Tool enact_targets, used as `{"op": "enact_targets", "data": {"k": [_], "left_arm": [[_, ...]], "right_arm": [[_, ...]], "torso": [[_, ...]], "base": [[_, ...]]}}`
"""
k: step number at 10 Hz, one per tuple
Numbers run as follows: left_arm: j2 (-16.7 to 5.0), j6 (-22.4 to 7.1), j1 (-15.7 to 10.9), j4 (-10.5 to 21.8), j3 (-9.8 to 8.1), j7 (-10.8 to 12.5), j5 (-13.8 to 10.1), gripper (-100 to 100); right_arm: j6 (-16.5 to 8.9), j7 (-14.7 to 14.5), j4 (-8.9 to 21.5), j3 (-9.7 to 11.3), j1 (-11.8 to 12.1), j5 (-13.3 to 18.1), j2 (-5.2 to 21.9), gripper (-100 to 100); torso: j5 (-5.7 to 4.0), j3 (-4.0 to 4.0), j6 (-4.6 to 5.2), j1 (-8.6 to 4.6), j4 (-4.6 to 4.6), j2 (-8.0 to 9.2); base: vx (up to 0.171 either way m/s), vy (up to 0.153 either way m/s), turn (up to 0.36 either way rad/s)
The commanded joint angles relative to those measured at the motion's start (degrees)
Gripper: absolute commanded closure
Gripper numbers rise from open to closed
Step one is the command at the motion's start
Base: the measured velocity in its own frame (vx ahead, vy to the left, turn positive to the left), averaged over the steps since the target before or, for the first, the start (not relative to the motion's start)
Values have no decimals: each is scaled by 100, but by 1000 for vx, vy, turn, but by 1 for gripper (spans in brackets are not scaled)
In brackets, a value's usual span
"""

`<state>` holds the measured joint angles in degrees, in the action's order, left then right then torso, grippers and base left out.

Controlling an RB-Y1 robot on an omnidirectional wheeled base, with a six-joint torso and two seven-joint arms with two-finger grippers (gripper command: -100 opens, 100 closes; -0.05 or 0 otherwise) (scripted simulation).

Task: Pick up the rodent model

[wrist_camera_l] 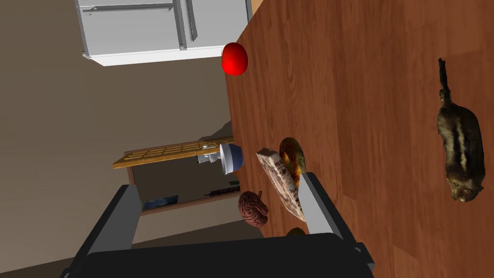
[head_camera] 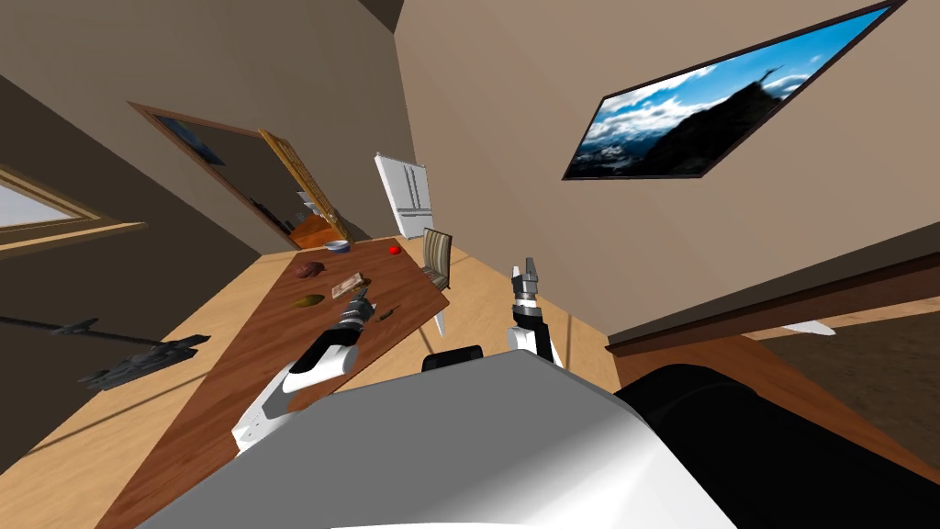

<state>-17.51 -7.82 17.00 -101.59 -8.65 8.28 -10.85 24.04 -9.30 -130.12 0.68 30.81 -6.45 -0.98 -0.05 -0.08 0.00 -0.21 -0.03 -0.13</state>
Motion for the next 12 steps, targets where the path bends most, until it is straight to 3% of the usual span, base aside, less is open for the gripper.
{"op": "enact_targets", "data": {"k": [1,4,8,11,12], "left_arm": [[-167,-286,-155,286,-95,72,-148,-100],[-281,-620,-255,682,-156,117,-247,-100],[-623,-1257,-558,1468,-338,251,-546,-100],[-735,-1550,-660,1786,-399,295,-643,-100],[-846,-1776,-761,1965,-458,338,-739,-100]], "right_arm": [[0,0,0,0,0,0,0,0],[0,0,0,0,0,0,0,0],[0,0,0,0,0,0,0,0],[0,0,0,0,0,0,0,0],[0,0,0,-1,0,0,0,0]], "torso": [[0,0,0,0,0,0],[0,-2,0,2,-1,-3],[-1,-1,-2,-2,-1,-1],[1,0,-1,8,0,0],[1,1,-2,8,0,3]], "base": [[52,-86,-79],[40,-49,-29],[43,-61,-45],[37,-33,-34],[38,-45,-56]]}}
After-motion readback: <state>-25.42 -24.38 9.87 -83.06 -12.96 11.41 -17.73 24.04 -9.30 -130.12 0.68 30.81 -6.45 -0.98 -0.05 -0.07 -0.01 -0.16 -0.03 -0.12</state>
